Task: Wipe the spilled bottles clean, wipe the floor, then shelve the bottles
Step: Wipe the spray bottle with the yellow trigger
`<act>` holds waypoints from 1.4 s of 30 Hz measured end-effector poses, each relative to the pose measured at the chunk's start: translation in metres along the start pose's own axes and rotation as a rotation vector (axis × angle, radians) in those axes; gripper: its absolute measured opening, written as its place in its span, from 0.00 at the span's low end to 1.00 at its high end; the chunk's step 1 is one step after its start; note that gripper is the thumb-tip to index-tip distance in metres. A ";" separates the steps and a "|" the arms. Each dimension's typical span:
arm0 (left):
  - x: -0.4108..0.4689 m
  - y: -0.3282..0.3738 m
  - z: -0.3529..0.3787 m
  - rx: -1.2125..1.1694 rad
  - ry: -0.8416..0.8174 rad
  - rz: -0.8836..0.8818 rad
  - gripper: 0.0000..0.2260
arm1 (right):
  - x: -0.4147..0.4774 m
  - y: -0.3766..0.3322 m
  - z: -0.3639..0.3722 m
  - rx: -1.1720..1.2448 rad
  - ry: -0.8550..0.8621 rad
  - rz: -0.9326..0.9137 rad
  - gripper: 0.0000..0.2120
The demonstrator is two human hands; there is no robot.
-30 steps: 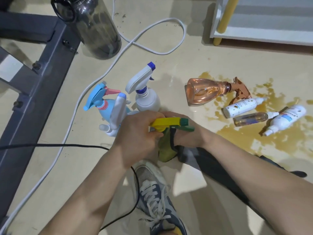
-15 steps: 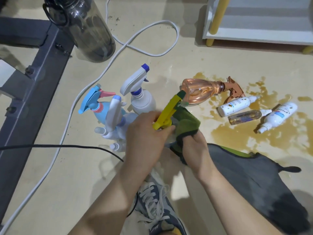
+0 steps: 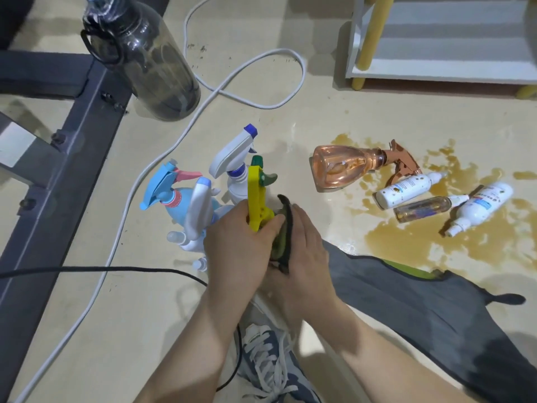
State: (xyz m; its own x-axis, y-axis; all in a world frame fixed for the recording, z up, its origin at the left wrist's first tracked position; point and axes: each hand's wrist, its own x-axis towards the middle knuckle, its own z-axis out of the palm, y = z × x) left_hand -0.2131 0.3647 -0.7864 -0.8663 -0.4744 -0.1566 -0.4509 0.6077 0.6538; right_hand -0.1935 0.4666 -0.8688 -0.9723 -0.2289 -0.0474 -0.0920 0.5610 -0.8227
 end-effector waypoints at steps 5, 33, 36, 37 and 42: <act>0.004 -0.001 -0.006 -0.011 -0.037 -0.011 0.07 | 0.035 0.006 -0.019 0.180 -0.189 0.184 0.36; -0.010 0.017 -0.012 0.088 0.248 0.542 0.17 | 0.068 0.015 -0.069 0.524 0.018 0.362 0.12; 0.024 0.035 -0.007 0.456 0.030 0.654 0.20 | 0.075 0.007 -0.060 0.579 0.048 0.313 0.11; 0.031 0.040 -0.004 0.531 -0.065 0.615 0.20 | 0.074 0.001 -0.056 0.595 0.035 0.256 0.14; 0.039 0.039 -0.001 0.528 -0.085 0.573 0.15 | 0.063 0.006 -0.024 0.535 0.044 0.291 0.31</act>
State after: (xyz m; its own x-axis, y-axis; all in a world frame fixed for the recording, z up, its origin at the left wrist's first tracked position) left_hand -0.2640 0.3697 -0.7657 -0.9987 0.0421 0.0289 0.0474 0.9756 0.2145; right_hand -0.2605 0.4751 -0.8633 -0.9503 -0.0872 -0.2989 0.2883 0.1156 -0.9505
